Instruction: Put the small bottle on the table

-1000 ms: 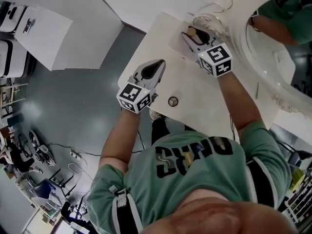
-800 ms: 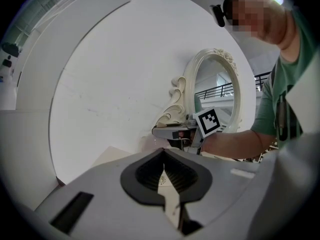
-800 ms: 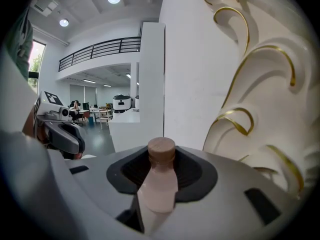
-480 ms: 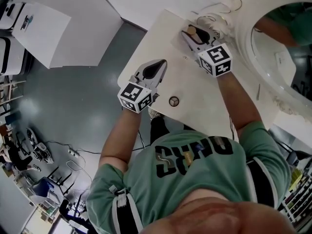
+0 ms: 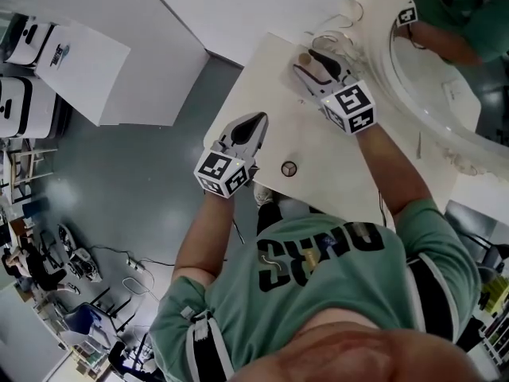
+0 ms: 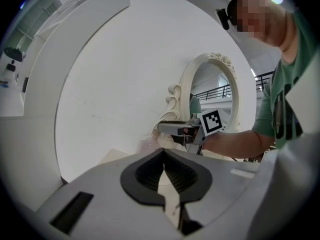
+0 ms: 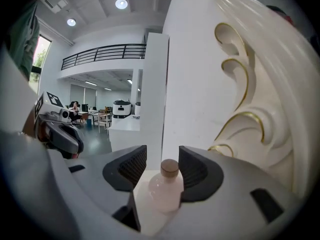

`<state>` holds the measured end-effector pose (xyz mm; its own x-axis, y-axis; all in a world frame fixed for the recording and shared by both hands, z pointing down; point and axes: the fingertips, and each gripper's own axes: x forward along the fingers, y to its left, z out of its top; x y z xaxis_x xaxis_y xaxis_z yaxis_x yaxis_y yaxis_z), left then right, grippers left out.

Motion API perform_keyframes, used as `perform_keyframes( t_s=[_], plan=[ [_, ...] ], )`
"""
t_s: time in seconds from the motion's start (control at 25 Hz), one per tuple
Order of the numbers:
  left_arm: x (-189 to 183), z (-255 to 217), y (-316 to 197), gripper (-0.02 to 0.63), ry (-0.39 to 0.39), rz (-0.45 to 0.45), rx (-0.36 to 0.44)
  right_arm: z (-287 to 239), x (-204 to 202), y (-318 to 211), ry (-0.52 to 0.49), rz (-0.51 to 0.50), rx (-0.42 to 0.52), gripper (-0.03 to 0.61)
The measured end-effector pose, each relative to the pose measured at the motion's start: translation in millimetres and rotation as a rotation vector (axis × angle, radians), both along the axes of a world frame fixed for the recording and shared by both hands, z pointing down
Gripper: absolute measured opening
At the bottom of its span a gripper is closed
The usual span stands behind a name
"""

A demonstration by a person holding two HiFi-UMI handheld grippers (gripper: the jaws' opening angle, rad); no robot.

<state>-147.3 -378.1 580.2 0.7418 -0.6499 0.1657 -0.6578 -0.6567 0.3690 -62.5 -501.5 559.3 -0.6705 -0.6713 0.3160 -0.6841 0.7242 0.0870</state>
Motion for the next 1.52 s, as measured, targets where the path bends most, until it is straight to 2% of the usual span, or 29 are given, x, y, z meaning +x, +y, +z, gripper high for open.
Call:
perform_keyframes(
  t_s=[0.56, 0.88, 1.2, 1.52],
  plan=[
    [2.6, -126.6, 44.8, 0.011, -0.034, -0.037, 0.162, -117.4, 49.6, 77.1, -0.077, 0.004, 0.06, 0.166],
    [1.5, -185.8, 71.1, 0.011, -0.027, -0.04, 0.24, -166.3, 66.7, 122.2, -0.074, -0.022, 0.098, 0.144],
    [-5.3, -214.5, 99.3, 0.011, -0.013, -0.036, 0.273, -197.6, 70.8, 156.9, -0.1, -0.039, 0.107, 0.122],
    [-2.5, -209.8, 124.7, 0.011, 0.034, -0.011, 0.238, -196.7, 73.1, 191.5, -0.143, -0.084, 0.079, 0.002]
  ],
)
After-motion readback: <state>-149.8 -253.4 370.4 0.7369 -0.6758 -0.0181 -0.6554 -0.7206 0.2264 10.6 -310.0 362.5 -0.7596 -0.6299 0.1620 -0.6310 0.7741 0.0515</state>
